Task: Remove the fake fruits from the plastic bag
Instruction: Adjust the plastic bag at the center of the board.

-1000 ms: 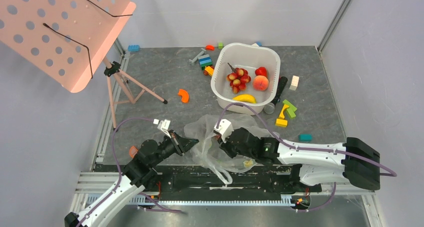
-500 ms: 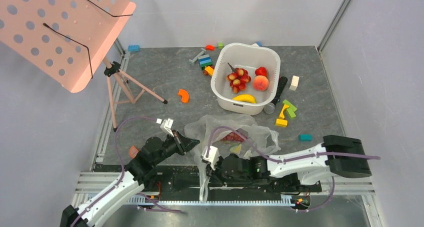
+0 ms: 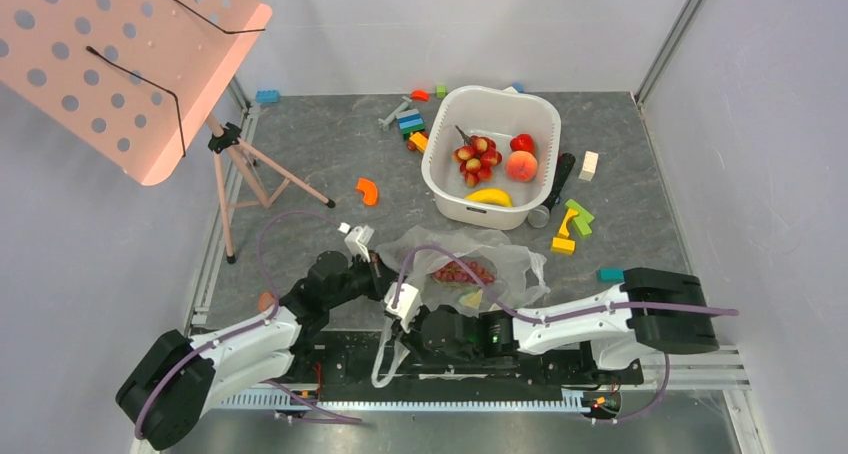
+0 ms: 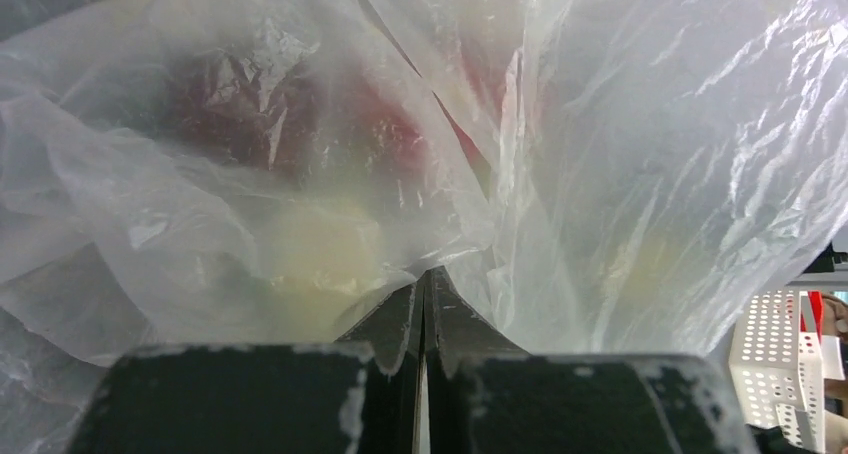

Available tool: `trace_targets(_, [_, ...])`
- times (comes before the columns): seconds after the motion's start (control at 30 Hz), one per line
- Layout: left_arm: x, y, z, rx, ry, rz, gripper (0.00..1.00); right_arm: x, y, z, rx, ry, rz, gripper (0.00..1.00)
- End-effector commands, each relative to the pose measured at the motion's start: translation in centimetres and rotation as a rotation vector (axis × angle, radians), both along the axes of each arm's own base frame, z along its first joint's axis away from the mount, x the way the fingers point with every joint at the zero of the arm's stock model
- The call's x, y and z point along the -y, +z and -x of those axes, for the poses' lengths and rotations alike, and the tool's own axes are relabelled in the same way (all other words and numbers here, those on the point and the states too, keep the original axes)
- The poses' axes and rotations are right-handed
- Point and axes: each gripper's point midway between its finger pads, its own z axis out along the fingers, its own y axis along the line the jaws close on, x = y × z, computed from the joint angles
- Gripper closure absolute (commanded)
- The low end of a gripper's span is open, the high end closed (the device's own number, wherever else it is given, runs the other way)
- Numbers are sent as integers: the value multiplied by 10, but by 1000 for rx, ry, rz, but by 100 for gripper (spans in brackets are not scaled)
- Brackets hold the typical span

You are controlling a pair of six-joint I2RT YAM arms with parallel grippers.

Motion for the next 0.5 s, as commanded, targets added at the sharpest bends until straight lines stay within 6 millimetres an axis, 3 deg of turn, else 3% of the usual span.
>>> trace_targets(0.0, [7,36,-18,175,-15,56,98,19,28,-18,111,-49,5,83])
trace_targets(0.23, [0,34,-19,198,7,49,98,64,35,-52,163,-76,69,82])
trace_targets(0.47, [-7,26,-16,189,34,56,98,87,10,-64,191,79,220,76])
